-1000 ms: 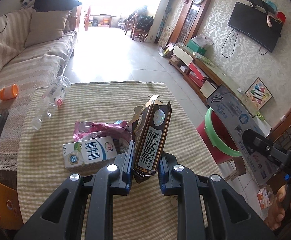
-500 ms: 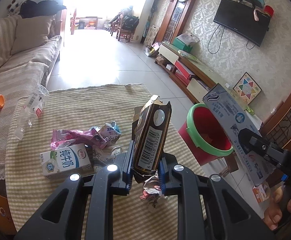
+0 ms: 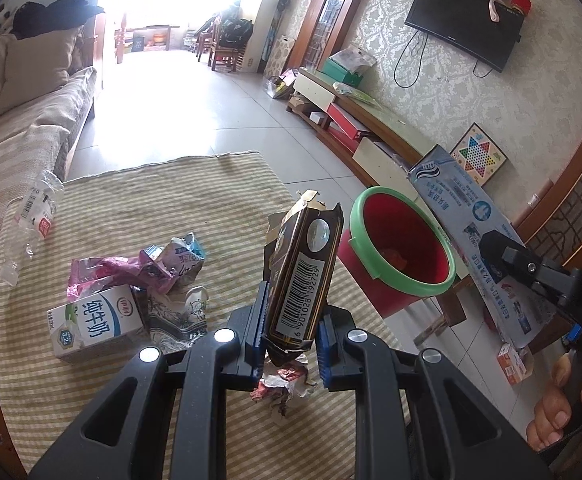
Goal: Collect trash
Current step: 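Carry the gold wrapper and blue toothpaste box over the red bucket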
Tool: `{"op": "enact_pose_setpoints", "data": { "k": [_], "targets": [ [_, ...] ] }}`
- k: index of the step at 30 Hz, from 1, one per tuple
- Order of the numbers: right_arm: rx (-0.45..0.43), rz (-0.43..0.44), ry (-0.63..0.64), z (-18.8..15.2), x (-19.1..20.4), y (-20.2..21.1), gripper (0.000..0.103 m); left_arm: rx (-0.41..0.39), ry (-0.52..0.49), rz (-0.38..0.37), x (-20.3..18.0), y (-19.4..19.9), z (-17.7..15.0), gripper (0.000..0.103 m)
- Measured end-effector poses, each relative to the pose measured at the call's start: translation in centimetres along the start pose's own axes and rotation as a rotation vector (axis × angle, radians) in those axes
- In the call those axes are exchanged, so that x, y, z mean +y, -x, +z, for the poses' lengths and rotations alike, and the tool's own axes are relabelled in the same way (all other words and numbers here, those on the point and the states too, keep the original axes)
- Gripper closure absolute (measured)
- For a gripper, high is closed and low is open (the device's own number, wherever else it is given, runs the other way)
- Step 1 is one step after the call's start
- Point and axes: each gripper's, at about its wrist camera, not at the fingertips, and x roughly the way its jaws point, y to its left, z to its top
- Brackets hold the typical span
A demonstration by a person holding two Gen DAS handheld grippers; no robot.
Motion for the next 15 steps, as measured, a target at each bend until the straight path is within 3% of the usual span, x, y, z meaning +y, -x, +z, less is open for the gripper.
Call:
{"op": "enact_pose_setpoints", "data": {
  "k": [15],
  "targets": [
    [-0.054,-0.088,-0.129,0.3,-7.1,2.7,0.056,0.073,-0.109,-0.061,-6.1,-4.1,1.0,0.085]
  ]
}}
